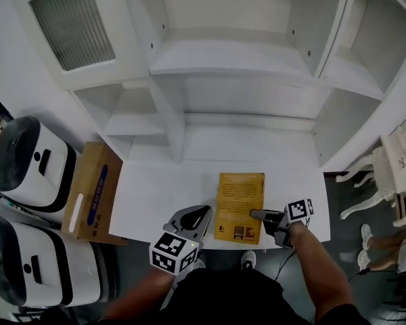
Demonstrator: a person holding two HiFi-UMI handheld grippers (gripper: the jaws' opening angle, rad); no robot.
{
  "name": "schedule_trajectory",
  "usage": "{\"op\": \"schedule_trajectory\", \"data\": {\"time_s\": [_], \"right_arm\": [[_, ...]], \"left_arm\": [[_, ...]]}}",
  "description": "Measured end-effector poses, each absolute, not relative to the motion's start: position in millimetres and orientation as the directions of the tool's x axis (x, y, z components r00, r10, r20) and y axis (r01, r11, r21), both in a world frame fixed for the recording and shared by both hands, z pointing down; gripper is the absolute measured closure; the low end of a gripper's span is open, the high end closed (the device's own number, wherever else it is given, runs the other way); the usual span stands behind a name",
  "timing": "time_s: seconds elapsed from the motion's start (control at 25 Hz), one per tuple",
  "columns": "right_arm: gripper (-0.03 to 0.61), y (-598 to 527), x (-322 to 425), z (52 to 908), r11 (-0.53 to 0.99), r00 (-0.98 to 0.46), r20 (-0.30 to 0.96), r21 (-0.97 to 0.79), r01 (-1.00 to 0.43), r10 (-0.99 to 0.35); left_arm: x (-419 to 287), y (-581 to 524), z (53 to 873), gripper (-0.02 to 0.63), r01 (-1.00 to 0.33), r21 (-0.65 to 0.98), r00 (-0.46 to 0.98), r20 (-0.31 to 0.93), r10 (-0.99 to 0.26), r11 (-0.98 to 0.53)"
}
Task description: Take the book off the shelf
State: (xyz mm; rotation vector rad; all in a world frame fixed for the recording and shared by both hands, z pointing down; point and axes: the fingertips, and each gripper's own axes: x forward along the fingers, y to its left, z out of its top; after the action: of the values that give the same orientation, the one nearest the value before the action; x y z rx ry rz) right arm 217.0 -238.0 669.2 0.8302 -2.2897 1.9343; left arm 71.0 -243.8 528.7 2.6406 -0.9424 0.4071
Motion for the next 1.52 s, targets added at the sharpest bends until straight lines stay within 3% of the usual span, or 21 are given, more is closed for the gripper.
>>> {"op": "schedule_trajectory", "data": {"time_s": [0.16, 0.6, 0.96, 1.16, 1.52], "right_arm": [[0.426, -256, 196, 685, 0.101, -0.907, 0.319, -0.928, -0.357, -0.276], [0.411, -265, 202, 742, -0.020, -0.860, 0.474, -0.878, -0.479, -0.190], [0.351, -269, 206, 759, 0.032, -0.751, 0.629, -0.762, -0.647, -0.202], [0.328, -271, 219, 770, 0.112, -0.601, 0.765, -0.593, -0.797, -0.232], [0.324, -260, 229, 754, 0.048, -0.518, 0.769, -0.541, -0.839, -0.374]], "left_arm": [[64, -240, 533, 0.603, -0.674, 0.194, 0.722, 0.378, -0.580, -0.713], [49, -240, 533, 0.603, -0.718, 0.199, 0.683, 0.382, -0.622, -0.667], [52, -243, 537, 0.603, -0.711, 0.203, 0.689, 0.394, -0.608, -0.673], [45, -246, 536, 0.603, -0.704, 0.202, 0.695, 0.395, -0.601, -0.681], [20, -250, 532, 0.603, -0.684, 0.203, 0.715, 0.375, -0.590, -0.701]]}}
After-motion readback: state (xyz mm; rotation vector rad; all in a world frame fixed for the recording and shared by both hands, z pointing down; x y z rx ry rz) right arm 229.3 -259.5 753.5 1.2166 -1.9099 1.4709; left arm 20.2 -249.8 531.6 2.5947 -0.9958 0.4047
